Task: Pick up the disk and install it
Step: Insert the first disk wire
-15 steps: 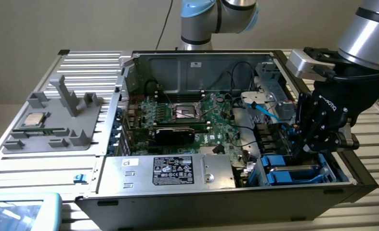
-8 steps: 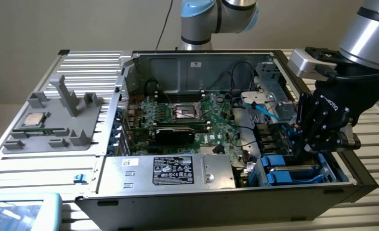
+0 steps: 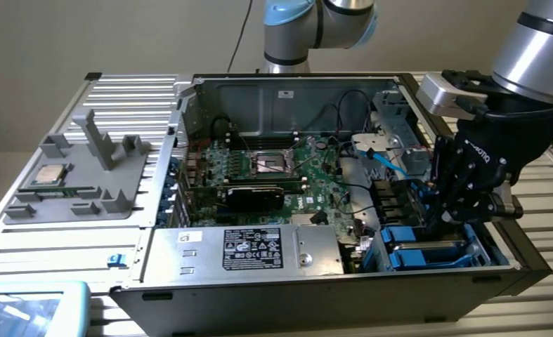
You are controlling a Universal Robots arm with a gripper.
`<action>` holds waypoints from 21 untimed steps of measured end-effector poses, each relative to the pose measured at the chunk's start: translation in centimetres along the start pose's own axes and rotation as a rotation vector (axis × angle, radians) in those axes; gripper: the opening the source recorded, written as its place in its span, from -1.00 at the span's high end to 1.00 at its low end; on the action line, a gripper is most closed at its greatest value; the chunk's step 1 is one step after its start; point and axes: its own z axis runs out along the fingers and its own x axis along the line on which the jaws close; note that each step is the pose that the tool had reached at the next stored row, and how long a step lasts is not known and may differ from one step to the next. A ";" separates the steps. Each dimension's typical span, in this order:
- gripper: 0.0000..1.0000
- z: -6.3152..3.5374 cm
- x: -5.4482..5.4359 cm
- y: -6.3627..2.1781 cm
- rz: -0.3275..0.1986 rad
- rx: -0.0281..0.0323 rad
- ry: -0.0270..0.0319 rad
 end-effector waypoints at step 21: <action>0.67 0.11 0.0 -0.11 0.000 0.0018 -0.0011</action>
